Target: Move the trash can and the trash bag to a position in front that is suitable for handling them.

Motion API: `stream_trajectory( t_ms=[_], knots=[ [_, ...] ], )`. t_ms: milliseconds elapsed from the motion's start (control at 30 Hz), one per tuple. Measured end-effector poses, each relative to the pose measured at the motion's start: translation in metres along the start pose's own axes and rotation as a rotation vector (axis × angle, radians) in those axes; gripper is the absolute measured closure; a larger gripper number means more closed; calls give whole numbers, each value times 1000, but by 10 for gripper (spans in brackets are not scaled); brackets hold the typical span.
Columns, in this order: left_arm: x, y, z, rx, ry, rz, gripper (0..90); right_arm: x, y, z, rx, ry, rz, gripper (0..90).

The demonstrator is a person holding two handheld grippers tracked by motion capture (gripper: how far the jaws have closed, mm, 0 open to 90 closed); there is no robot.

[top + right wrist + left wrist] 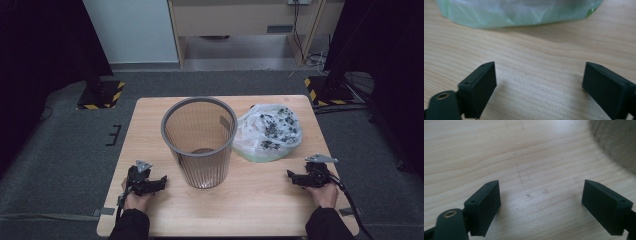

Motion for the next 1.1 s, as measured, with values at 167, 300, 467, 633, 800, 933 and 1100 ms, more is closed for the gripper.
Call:
stream_trajectory(
  t_ms=[167,300,467,633,800,933,1100],
  knots=[
    [-10,-11,-2,-7,-61,65,215,-9,-8,0,-7,48,61,191],
    [-22,-21,0,-9,-61,130,251,-17,-16,-2,-5,51,95,201],
    [-39,-34,0,-21,-64,207,289,-35,-27,-13,-29,33,185,226],
    [-50,-44,-2,-28,-70,258,318,-44,-32,-17,-22,14,216,225],
    [-65,-51,-4,-38,-63,307,355,-61,-39,-16,-15,9,261,225],
    [-76,-53,-5,-47,-53,332,374,-78,-42,-22,-19,-7,286,217],
    [-96,-59,-8,-54,-59,376,411,-103,-43,-35,-28,-26,336,219]
  ],
)
Point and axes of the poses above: each handheld gripper's, and its own axes: y roughly forward along the jaws, x roughly out of its underside, z roughly to its right, the point moved 6 cm from there along y, roughly forward along the jaws, and after that the axes turned 8 degrees about z, right-handed, at the moved point
